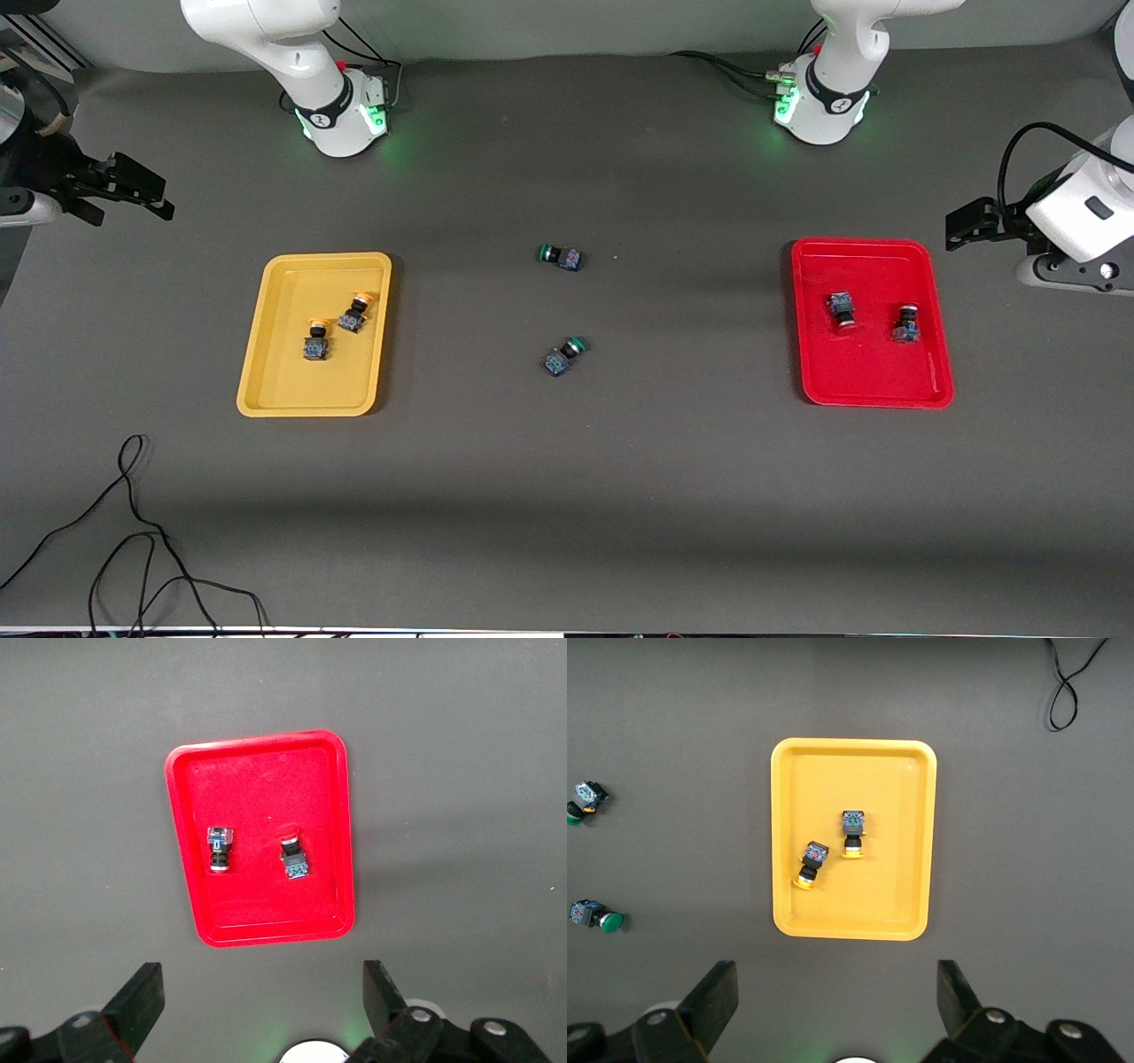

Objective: Place red and yellow buttons in trays

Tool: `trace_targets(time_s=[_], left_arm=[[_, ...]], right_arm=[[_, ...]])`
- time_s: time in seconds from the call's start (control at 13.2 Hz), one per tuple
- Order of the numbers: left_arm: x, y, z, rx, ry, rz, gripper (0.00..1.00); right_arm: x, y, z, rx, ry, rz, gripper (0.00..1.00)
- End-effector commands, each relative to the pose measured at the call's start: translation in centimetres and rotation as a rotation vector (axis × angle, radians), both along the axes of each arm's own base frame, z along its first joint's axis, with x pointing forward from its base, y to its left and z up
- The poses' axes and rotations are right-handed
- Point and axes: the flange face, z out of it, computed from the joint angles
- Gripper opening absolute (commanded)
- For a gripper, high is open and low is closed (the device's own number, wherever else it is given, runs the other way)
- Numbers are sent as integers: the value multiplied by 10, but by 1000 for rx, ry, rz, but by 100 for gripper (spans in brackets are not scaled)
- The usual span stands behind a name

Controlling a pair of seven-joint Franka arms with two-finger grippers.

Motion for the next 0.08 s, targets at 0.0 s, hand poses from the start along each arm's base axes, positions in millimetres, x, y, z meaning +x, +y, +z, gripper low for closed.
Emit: trace_targets(time_s=[0.0], left_arm=[[0,-6,1,-21,15,12,100]], right_arm=[[3,-2,4,-12,-2,23,100]])
